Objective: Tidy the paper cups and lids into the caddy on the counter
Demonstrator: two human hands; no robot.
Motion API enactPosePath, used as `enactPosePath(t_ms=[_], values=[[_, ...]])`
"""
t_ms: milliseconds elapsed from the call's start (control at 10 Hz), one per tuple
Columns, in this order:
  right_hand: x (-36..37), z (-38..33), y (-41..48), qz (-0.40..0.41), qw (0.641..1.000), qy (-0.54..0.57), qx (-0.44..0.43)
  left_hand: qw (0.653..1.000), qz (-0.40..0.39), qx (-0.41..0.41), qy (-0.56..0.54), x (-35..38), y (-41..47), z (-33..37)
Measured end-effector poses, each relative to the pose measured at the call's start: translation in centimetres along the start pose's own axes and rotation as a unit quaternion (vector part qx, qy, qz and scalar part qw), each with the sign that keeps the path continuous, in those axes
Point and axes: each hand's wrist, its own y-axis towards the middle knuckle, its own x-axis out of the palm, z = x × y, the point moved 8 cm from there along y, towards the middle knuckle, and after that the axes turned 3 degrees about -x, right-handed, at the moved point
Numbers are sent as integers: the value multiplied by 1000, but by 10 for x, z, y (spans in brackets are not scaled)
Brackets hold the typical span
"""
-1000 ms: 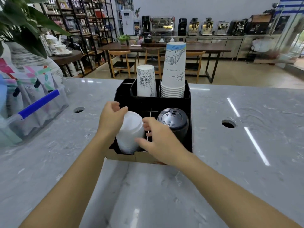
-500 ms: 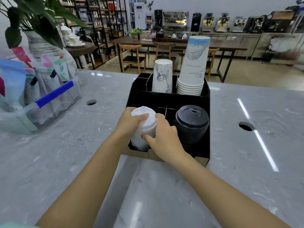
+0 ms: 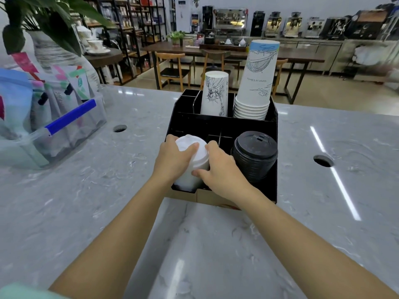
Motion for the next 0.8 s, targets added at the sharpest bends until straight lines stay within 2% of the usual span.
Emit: enactPosePath(t_ms=[100, 300, 500, 600, 800], values=[[0, 0, -1, 1, 1000, 11, -2, 999, 12, -1, 32, -1, -3, 1], [-9, -10, -7, 36, 996, -41, -66, 996, 27, 15, 87, -2, -5, 6], [-36, -12, -14, 106, 985, -55, -123, 996, 56, 34, 57, -11, -4, 11], [-52, -1, -16, 135, 984, -33, -110, 996, 70, 52, 33, -15, -6, 18], [-91, 19, -33, 226, 970, 52, -75, 982, 109, 150, 43, -23, -24, 48]])
